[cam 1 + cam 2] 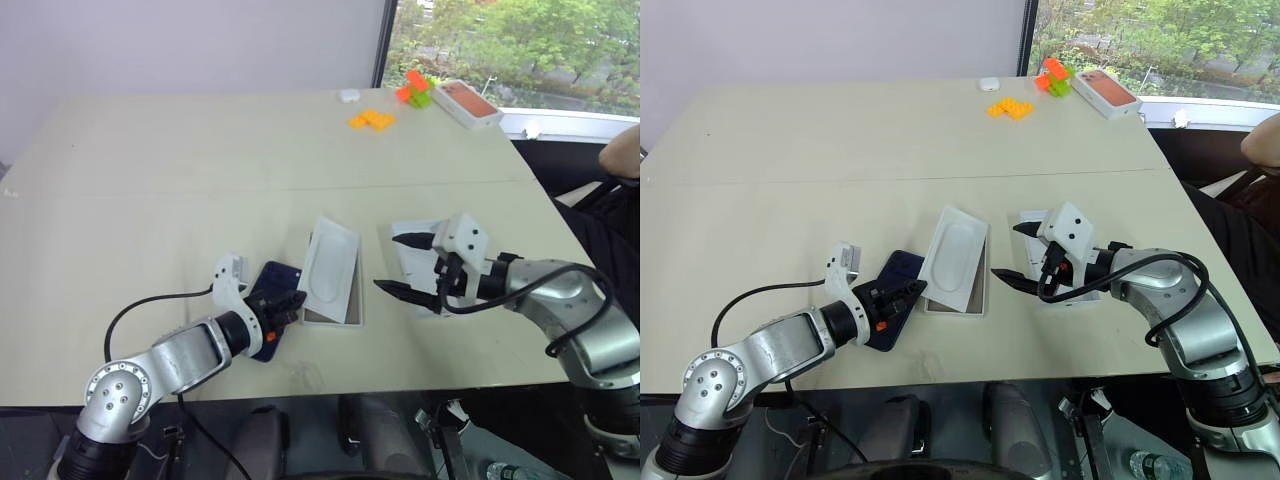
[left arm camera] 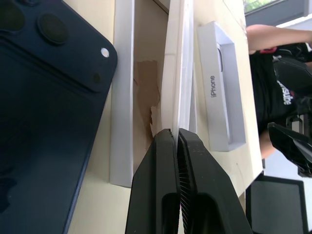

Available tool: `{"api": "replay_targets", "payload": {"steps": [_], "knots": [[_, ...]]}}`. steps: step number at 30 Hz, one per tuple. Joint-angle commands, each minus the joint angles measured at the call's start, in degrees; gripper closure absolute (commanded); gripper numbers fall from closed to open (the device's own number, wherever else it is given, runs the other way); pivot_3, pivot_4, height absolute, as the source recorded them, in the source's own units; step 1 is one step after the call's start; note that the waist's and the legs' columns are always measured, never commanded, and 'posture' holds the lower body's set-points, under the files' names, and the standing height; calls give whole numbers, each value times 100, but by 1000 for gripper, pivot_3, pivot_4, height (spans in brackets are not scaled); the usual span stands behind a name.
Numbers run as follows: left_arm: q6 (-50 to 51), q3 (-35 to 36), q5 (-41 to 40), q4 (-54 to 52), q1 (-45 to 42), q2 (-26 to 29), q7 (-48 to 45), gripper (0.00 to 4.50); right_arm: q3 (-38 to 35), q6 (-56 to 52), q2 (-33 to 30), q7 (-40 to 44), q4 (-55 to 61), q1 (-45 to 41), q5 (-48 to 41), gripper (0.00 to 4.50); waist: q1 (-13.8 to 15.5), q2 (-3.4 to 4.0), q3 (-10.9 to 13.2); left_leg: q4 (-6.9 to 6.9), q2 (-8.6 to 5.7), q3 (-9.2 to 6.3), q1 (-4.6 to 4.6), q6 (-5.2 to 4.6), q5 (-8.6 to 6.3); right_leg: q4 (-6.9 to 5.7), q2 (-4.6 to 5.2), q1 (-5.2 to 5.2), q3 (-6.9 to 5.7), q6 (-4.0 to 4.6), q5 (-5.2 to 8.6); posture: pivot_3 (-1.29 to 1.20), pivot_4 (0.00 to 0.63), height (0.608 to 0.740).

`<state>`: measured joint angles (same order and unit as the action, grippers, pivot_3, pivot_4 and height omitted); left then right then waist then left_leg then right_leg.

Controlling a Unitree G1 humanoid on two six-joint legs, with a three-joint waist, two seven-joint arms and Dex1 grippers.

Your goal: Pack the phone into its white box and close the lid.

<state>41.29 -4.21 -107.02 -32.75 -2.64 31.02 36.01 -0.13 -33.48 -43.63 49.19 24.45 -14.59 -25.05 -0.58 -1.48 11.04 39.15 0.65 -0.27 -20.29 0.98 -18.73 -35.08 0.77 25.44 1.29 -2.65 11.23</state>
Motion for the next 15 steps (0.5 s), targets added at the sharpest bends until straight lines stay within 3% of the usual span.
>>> {"api": "replay_targets", "payload": {"steps": [1,6,10,14,15], "knots": [[-138,-135,-176,-238,-49,-14,138,4475,-66,53,-14,49,105,-96,-61,0,1,0,0,0,0,0,0,0,0,0,0,0,0,0,0,0,150,740],[-262,-237,-189,-306,-42,-23,241,4475,-62,29,-27,86,115,-107,-61,0,-1,0,0,0,0,0,0,1,0,0,0,-1,0,0,0,0,150,740],[-332,-291,-159,-368,-47,-39,281,3114,-51,8,-55,148,94,-163,-67,0,-1,0,0,0,-1,1,0,1,0,0,0,-1,0,0,0,0,150,740],[-417,-263,-154,-473,-15,3,280,1062,-37,2,-54,193,57,-211,-54,0,-1,0,0,0,-1,1,1,1,0,0,0,-1,0,0,0,0,150,740],[-441,-235,-171,-513,19,31,273,1062,-30,2,-50,206,46,-227,-50,0,-1,0,0,0,-1,1,0,1,0,0,-1,-1,0,0,0,0,150,740]]}}
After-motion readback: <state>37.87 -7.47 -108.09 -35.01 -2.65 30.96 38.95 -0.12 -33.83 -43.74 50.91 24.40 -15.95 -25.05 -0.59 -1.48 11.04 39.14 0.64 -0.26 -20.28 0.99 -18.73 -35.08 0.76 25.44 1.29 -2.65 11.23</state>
